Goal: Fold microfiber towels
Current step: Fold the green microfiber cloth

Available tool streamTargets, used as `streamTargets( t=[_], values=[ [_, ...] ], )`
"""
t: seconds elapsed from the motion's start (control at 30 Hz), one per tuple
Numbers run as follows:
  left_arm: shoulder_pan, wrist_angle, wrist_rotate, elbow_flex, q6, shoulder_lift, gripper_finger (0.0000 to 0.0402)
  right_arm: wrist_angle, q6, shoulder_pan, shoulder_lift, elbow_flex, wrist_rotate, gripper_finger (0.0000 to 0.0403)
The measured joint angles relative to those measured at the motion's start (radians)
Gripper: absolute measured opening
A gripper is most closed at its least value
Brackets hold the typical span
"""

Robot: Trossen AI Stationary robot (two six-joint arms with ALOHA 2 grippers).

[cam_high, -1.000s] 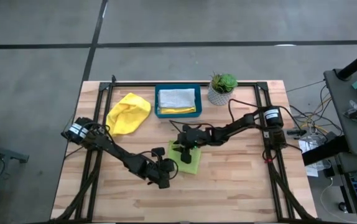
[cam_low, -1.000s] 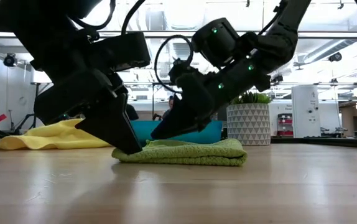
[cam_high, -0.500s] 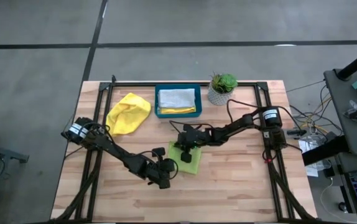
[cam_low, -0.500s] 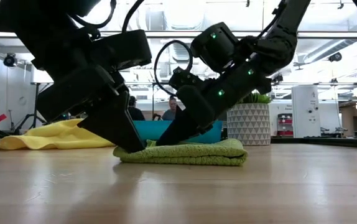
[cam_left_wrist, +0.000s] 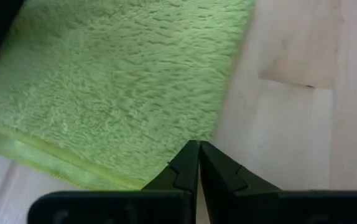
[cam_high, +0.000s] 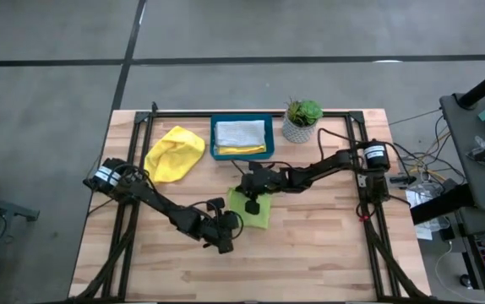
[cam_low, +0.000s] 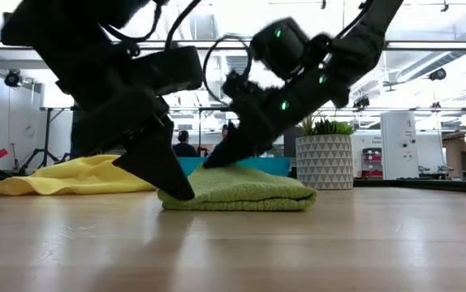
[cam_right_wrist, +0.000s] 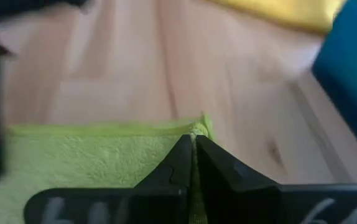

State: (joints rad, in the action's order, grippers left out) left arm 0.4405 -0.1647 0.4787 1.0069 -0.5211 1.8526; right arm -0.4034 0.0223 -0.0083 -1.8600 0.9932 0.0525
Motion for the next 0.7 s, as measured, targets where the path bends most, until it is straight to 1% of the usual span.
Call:
streamTargets(
  t=[0.1, 0.2, 0.37, 0.5, 0.7],
  values=[
    [-0.022, -0.008, -0.042, 0.000, -0.031, 0.000, 0.0000, -0.024, -0.003, -0.016, -0.039, -0.001, 0.001, 0.0013],
    [-0.039, -0.021, -0.077, 0.000, -0.060, -0.002, 0.0000, -0.031, -0.010, -0.027, -0.047, -0.002, 0.000, 0.0013],
    [-0.048, -0.030, -0.092, 0.000, -0.071, -0.004, 0.0000, -0.033, -0.014, -0.034, -0.042, 0.000, -0.008, 0.0018],
    [-0.048, -0.036, -0.095, 0.000, -0.067, -0.014, 0.0000, 0.011, 0.001, -0.034, -0.035, 0.027, -0.009, 0.0049],
    [-0.051, -0.056, -0.094, 0.000, -0.068, -0.050, 0.0000, 0.102, -0.004, -0.036, -0.032, 0.073, -0.008, 0.0112]
  ],
)
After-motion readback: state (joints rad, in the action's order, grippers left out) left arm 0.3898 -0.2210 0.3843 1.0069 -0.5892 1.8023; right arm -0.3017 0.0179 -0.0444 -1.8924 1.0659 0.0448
